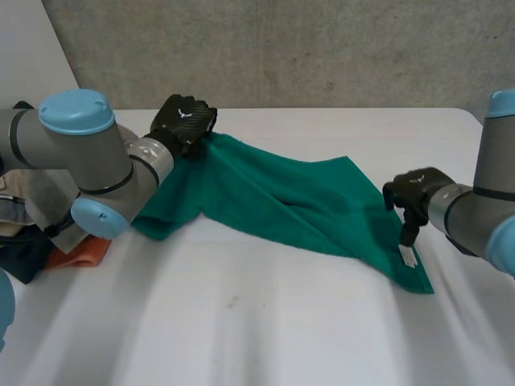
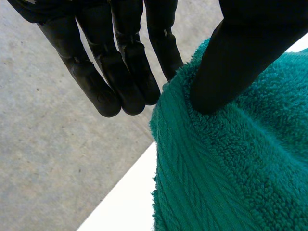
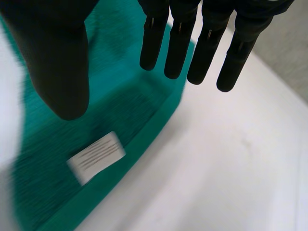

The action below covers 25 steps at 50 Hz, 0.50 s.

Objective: Fold the laundry.

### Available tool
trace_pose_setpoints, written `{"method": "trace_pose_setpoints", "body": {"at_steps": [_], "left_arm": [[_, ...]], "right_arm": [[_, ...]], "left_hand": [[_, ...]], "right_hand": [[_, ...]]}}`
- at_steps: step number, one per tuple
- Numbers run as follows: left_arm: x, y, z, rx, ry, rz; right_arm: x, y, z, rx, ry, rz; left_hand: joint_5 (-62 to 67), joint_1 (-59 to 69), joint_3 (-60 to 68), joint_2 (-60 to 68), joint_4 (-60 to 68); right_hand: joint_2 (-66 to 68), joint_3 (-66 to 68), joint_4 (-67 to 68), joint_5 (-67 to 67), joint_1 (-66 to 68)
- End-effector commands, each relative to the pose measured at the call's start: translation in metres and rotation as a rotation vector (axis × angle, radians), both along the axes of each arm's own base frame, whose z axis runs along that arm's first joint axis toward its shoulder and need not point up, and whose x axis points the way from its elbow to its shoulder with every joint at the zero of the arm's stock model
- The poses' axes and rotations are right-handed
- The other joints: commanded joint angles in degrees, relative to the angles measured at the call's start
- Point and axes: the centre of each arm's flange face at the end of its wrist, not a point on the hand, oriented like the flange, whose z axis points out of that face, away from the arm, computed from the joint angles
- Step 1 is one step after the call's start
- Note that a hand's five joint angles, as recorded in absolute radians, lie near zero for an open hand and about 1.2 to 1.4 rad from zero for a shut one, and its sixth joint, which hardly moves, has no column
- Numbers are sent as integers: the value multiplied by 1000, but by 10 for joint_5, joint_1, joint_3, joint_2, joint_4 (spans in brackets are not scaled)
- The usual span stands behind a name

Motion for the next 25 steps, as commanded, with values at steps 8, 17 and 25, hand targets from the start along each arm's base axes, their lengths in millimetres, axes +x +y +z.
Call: {"method": "trace_pose_setpoints", "body": {"at_steps": [8, 17, 25], "left_arm": [[3, 10, 12, 30, -11, 27], [1, 20, 24, 53, 28, 20], [7, 31, 40, 110, 55, 21]], "right_arm": [[0, 37, -37, 96, -75, -32], [5, 25, -62, -51, -84, -44], [-4, 9, -45, -113, -104, -123]], "left_hand": [[150, 176, 120, 115, 115], [150, 176, 120, 115, 115], [150, 176, 120, 115, 115]], "right_hand": [[-42, -43, -44, -29, -48], [43, 42, 41, 56, 37], [473, 472, 471, 486, 467]]}}
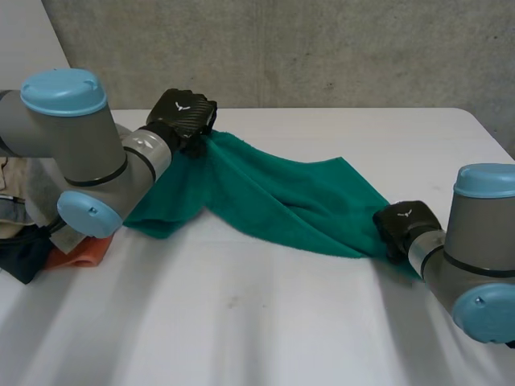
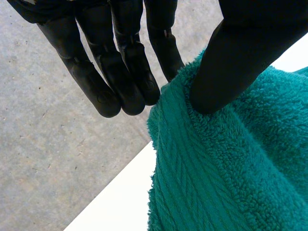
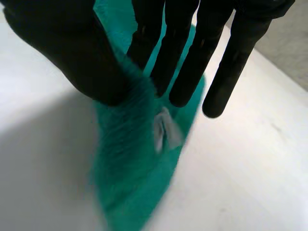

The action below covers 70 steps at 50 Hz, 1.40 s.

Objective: Fold the laundry.

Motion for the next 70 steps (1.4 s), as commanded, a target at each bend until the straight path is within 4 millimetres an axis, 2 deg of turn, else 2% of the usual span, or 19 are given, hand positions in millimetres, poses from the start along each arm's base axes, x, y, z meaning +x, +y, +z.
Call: {"method": "trace_pose_setpoints", "body": {"at_steps": [1, 5, 9, 13, 19, 22, 25, 30, 32, 33, 36, 37, 39, 40, 45, 51, 58, 66, 70], "left_arm": [[8, 13, 19, 65, 35, 6], [18, 22, 38, 112, 69, 22], [35, 30, 61, 152, 111, 50], [48, 35, 72, 210, 145, 57], [53, 36, 57, 304, 133, 51], [50, 26, 33, 328, 86, 55], [43, 14, 2, 333, 1, 54], [21, -8, -13, 194, -94, 27], [13, -19, 0, 85, -88, 25], [5, -29, 28, -59, -48, 32], [-1, -39, 74, -271, 56, 58], [-1, -43, 110, -428, 152, 83], [2, -42, 145, -571, 267, 108], [8, -39, 176, -691, 391, 132], [22, -31, 215, -863, 580, 156], [26, -41, 176, -713, 499, 221], [35, -45, 93, -476, 373, 278], [29, -23, -18, -199, 213, 237], [30, -3, -75, -50, 117, 244]], "right_arm": [[-11, -15, 32, -77, -45, -72], [-31, -35, 86, -192, -80, -87], [-59, -54, 118, -164, -20, -121], [-69, -58, 134, -60, 62, -128], [-63, -56, 126, 103, 187, -65], [-49, -58, 113, 127, 210, -30], [-35, -65, 100, 118, 217, -6], [-16, -93, 100, -50, 198, -13], [-11, -106, 112, -151, 175, -40], [-8, -118, 132, -275, 134, -76], [-7, -133, 172, -479, 43, -148], [-10, -137, 204, -616, -37, -197], [-15, -139, 233, -741, -123, -243], [-19, -137, 256, -835, -209, -275], [-18, -126, 294, -1015, -358, -235], [-13, -121, 284, -979, -329, -173], [-14, -130, 230, -764, -235, -132], [-5, -130, 123, -402, -117, -40], [-10, -126, 53, -201, 4, -20]], "left_hand": [[150, 176, 119, 115, 115], [150, 176, 119, 115, 115], [150, 176, 119, 115, 115], [150, 176, 119, 115, 115], [150, 176, 119, 115, 115], [150, 176, 119, 115, 115], [150, 176, 119, 115, 115], [150, 176, 119, 115, 115], [150, 176, 119, 115, 115], [150, 176, 119, 115, 115], [150, 176, 119, 115, 115], [150, 176, 119, 115, 115], [150, 176, 119, 115, 115], [150, 176, 119, 115, 115], [150, 176, 119, 115, 115], [150, 176, 119, 115, 115], [150, 176, 119, 115, 115], [150, 176, 119, 115, 115], [150, 176, 119, 115, 115]], "right_hand": [[143, 151, 152, 156, 153], [143, 151, 152, 156, 153], [143, 151, 152, 156, 153], [143, 151, 152, 156, 153], [143, 151, 152, 156, 153], [143, 151, 152, 156, 153], [143, 151, 152, 156, 153], [143, 151, 152, 156, 153], [143, 151, 152, 156, 153], [143, 151, 152, 156, 153], [143, 151, 152, 156, 153], [143, 151, 152, 156, 153], [143, 151, 152, 156, 153], [143, 151, 152, 156, 153], [143, 151, 152, 156, 153], [143, 151, 152, 156, 153], [143, 151, 152, 156, 153], [143, 151, 152, 156, 153], [143, 151, 152, 156, 153]]}}
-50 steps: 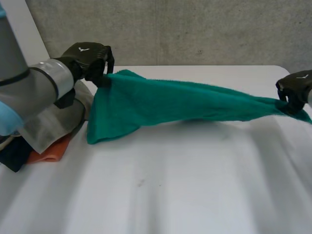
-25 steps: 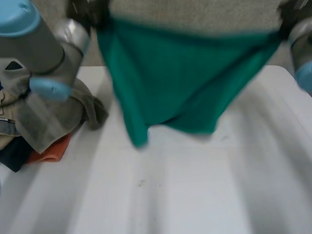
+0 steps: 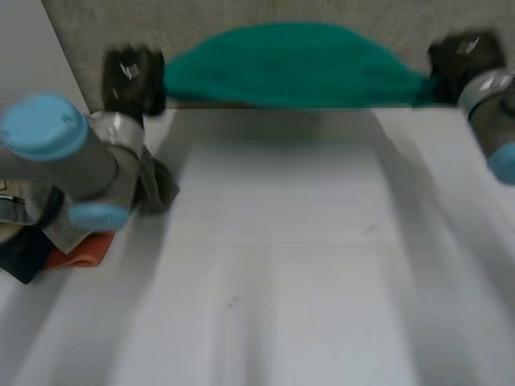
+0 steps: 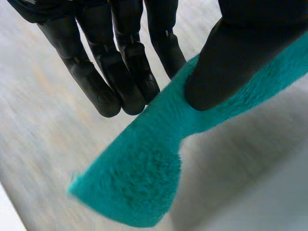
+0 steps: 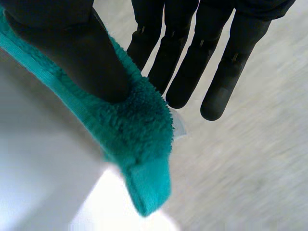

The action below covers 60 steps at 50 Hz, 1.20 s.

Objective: Fold the laundry.

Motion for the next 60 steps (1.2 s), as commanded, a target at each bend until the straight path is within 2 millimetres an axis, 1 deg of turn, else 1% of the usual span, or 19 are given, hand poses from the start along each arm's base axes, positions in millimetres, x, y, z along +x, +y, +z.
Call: {"method": "trace_pose_setpoints", "body": {"at_steps": [1, 3, 4, 7, 10, 11, 12, 14, 16, 17, 19, 22, 25, 31, 34, 41, 49, 55, 60], "left_arm": [[0, 31, -87, 239, -117, -18], [2, 41, -98, 279, -148, -23], [2, 45, -100, 293, -158, -27], [5, 56, -105, 343, -196, -31], [6, 63, -105, 366, -216, -36], [6, 66, -104, 374, -226, -39], [7, 66, -103, 374, -226, -40], [8, 66, -100, 370, -224, -42], [9, 65, -95, 358, -215, -43], [10, 64, -92, 353, -211, -40], [13, 60, -86, 341, -199, -31], [16, 55, -80, 327, -184, -19], [17, 51, -76, 316, -177, -15], [21, 43, -73, 308, -171, 2], [22, 41, -73, 314, -171, 5], [18, 40, -71, 315, -172, -1], [14, 37, -69, 313, -173, -4], [13, 37, -67, 323, -177, -3], [11, 39, -64, 321, -175, -6]], "right_arm": [[-5, 7, -104, 312, 165, 24], [-10, 12, -123, 390, 212, 21], [-12, 14, -127, 415, 220, 21], [-17, 24, -133, 495, 222, 22], [-20, 30, -129, 523, 205, 19], [-22, 31, -126, 527, 189, 19], [-23, 32, -125, 527, 181, 20], [-25, 33, -122, 525, 167, 26], [-28, 34, -117, 517, 144, 44], [-29, 34, -115, 512, 136, 51], [-32, 35, -112, 507, 123, 80], [-36, 36, -112, 513, 126, 123], [-41, 38, -115, 530, 145, 140], [-56, 50, -115, 552, 199, 170], [-58, 56, -121, 545, 210, 192], [-58, 63, -136, 532, 184, 193], [-54, 71, -147, 522, 127, 201], [-50, 74, -157, 496, 147, 211], [-50, 70, -167, 454, 173, 209]], "left_hand": [[133, 141, 117, 112, 113], [133, 141, 117, 112, 113], [133, 141, 117, 112, 113], [133, 141, 117, 112, 113], [133, 141, 117, 112, 113], [133, 141, 117, 112, 113], [133, 141, 117, 112, 113], [133, 141, 117, 112, 113], [133, 141, 117, 112, 113], [133, 141, 117, 112, 113], [133, 141, 117, 112, 113], [133, 141, 117, 112, 113], [133, 141, 117, 112, 113], [133, 141, 117, 112, 113], [133, 141, 117, 112, 113], [133, 141, 117, 112, 113], [133, 141, 117, 112, 113], [133, 141, 117, 112, 113], [133, 141, 117, 112, 113]], "right_hand": [[124, 116, 114, 123, 152], [124, 116, 114, 123, 152], [124, 116, 114, 123, 152], [124, 116, 114, 123, 152], [124, 116, 114, 123, 152], [15, 8, 5, 15, 43], [-41, -49, -51, -41, -13], [-83, -91, -93, -84, -55], [-154, -161, -164, -154, -126], [-202, -210, -213, -203, -174], [-253, -261, -263, -254, -225], [-324, -331, -334, -324, -295], [-336, -343, -346, -336, -308], [-331, -338, -341, -331, -303], [-331, -338, -341, -331, -303], [-341, -348, -351, -341, -313], [-363, -370, -373, -363, -335], [-356, -364, -366, -356, -328], [-347, -355, -358, -348, -319]]}}
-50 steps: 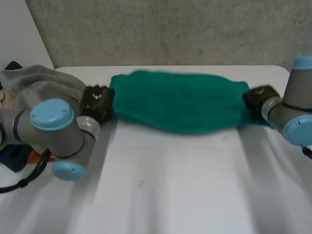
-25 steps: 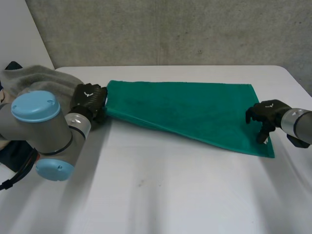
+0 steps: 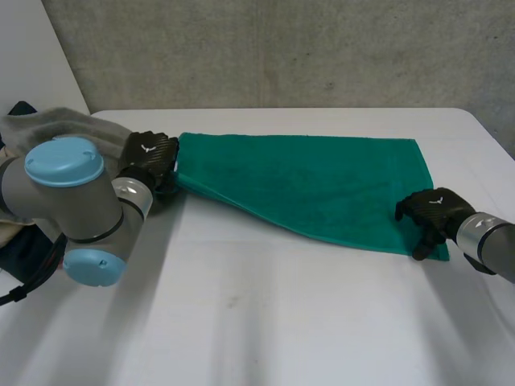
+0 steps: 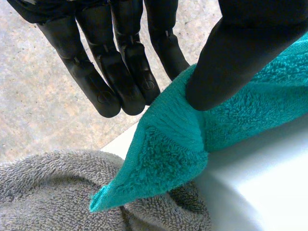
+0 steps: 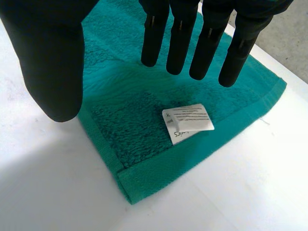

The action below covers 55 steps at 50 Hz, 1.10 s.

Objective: Fold the laundry.

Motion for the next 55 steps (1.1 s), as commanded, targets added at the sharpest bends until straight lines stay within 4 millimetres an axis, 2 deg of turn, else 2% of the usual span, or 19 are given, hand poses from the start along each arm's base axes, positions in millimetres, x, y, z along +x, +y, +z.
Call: {"method": "trace_pose_setpoints", "body": {"at_steps": [1, 15, 18, 21, 23, 26, 27, 30, 32, 36, 38, 42, 44, 48, 52, 53, 55], "left_arm": [[-2, 2, 3, 2, 1, -4], [1, 7, 11, 8, 17, -1], [4, 8, 10, 21, 14, 5], [7, 10, 10, 37, 13, 11], [9, 13, 10, 55, 5, 9], [14, 24, 8, 107, -20, 9], [15, 33, 7, 143, -36, 2], [21, 54, 5, 232, -74, -10], [24, 68, 4, 283, -97, -21], [32, 104, -1, 425, -176, -56], [37, 124, -4, 500, -229, -76], [39, 148, -12, 610, -308, -126], [38, 151, -15, 638, -328, -137], [34, 142, -16, 631, -366, -138], [23, 113, -9, 513, -352, -108], [16, 96, -5, 436, -330, -94], [8, 77, 0, 355, -299, -73]], "right_arm": [[2, -5, -14, -64, 33, 12], [8, -36, -7, -221, 35, -39], [10, -45, -7, -236, 38, -43], [10, -50, -4, -242, 42, -55], [9, -50, 2, -240, 39, -70], [7, -43, 21, -226, 3, -82], [6, -38, 36, -228, -17, -88], [-4, -26, 63, -194, -31, -99], [-11, -19, 71, -147, -19, -106], [-27, 0, 73, 24, 86, -82], [-39, 16, 67, 157, 220, -26], [-61, 35, 58, 365, 434, 97], [-65, 32, 55, 382, 465, 73], [-68, 14, 54, 326, 466, -19], [-58, -3, 60, 227, 378, -53], [-51, -12, 60, 178, 338, -50], [-45, -20, 60, 131, 299, -57]], "left_hand": [[133, 141, 117, 112, 113], [133, 141, 117, 112, 113], [133, 141, 117, 112, 113], [133, 141, 117, 112, 113], [133, 141, 117, 112, 113], [133, 141, 117, 112, 113], [133, 141, 117, 112, 113], [133, 141, 117, 112, 113], [133, 141, 117, 112, 113], [133, 141, 117, 112, 113], [133, 141, 117, 112, 113], [133, 141, 117, 112, 113], [133, 141, 117, 112, 113], [133, 141, 117, 112, 113], [133, 141, 117, 112, 113], [133, 141, 117, 112, 113], [133, 141, 117, 112, 113]], "right_hand": [[33, 30, 31, 49, 23], [78, 76, 77, 94, 68], [172, 170, 170, 188, 162], [480, 477, 478, 495, 469], [503, 500, 501, 518, 492], [503, 500, 501, 518, 492], [503, 500, 501, 518, 492], [503, 500, 501, 518, 492], [503, 500, 501, 518, 492], [503, 500, 501, 518, 492], [503, 500, 501, 518, 492], [503, 500, 501, 518, 492], [503, 500, 501, 518, 492], [503, 500, 501, 518, 492], [503, 500, 501, 518, 492], [503, 500, 501, 518, 492], [503, 500, 501, 518, 492]]}}
